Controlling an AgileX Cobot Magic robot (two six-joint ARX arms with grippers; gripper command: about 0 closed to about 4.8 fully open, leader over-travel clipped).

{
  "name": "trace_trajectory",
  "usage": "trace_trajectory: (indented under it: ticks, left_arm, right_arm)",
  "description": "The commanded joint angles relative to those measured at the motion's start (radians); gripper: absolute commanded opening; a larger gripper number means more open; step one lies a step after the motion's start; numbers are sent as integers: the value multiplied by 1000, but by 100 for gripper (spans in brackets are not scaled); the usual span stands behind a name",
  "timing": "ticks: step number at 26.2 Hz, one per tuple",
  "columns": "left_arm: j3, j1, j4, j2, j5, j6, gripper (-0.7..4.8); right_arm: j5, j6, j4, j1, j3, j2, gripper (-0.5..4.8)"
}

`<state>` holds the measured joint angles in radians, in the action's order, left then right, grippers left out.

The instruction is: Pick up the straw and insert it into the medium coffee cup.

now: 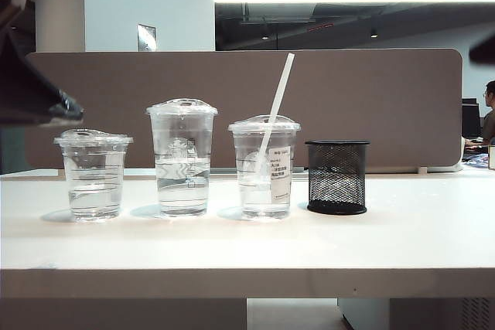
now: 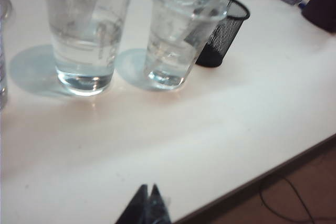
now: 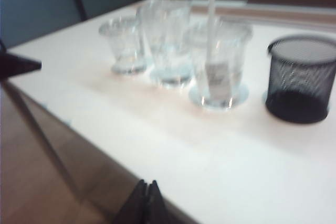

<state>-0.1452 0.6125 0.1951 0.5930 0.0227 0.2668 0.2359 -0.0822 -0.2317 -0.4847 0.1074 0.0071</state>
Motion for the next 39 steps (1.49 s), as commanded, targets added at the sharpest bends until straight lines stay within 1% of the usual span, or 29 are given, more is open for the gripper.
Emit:
trace_trajectory:
  ticks: [1, 2, 3, 5, 7, 19, 22, 23, 25, 26, 28, 29, 33, 35, 39]
  left_arm:
    - [-1, -1, -73, -1, -13, -22, -5]
    - [-1, -1, -114, -1, -31, -53, -5]
    - [-1, -2, -138, -1, -36, -60, -5]
    - [-1, -2, -184, -1, -105, -59, -4]
    - [-1, -1, -193, -1, -129, -56, -4]
    - [-1, -2, -200, -16, -135, -58, -4]
    - [5, -3, -225, -74, -143, -106, -4]
    - [11, -8, -230, -104, -142, -140, -4]
    - [28, -28, -232, -161, -143, -167, -4]
    - [55, -69, -218, -227, -157, -183, -4]
    - [105, -157, -185, -309, -159, -180, -4]
    - [127, -229, -186, -350, -130, -177, -4]
    - [136, -396, -230, -412, 5, -186, -4]
    - [136, -463, -263, -439, 31, -189, -4]
    - [135, -555, -380, -511, 42, -188, -4]
  right_arm:
    - [14, -1, -13, -2, -25, 1, -5]
    - [11, -1, -35, -2, -38, 1, -5]
    - [10, -1, -41, -2, -47, 1, -5]
    - [10, 0, -58, -1, -62, 1, -5]
    - [10, 0, -56, 0, -61, 1, -5]
    - [10, 0, -56, 0, -61, -5, -5]
    - [10, 0, -57, 0, -61, -5, -5]
    - [10, 0, -56, 0, -61, -5, -5]
    - [10, 0, -56, 0, -61, -5, -5]
    - [10, 0, -56, -1, -61, -5, -5]
    - [10, 0, -56, 0, -61, -5, -5]
    - [10, 0, -56, 0, -61, -5, -5]
    - [10, 0, -57, 0, -61, -5, -5]
    - [10, 0, -56, 0, -61, -5, -5]
    - [10, 0, -56, 0, -61, -5, -5]
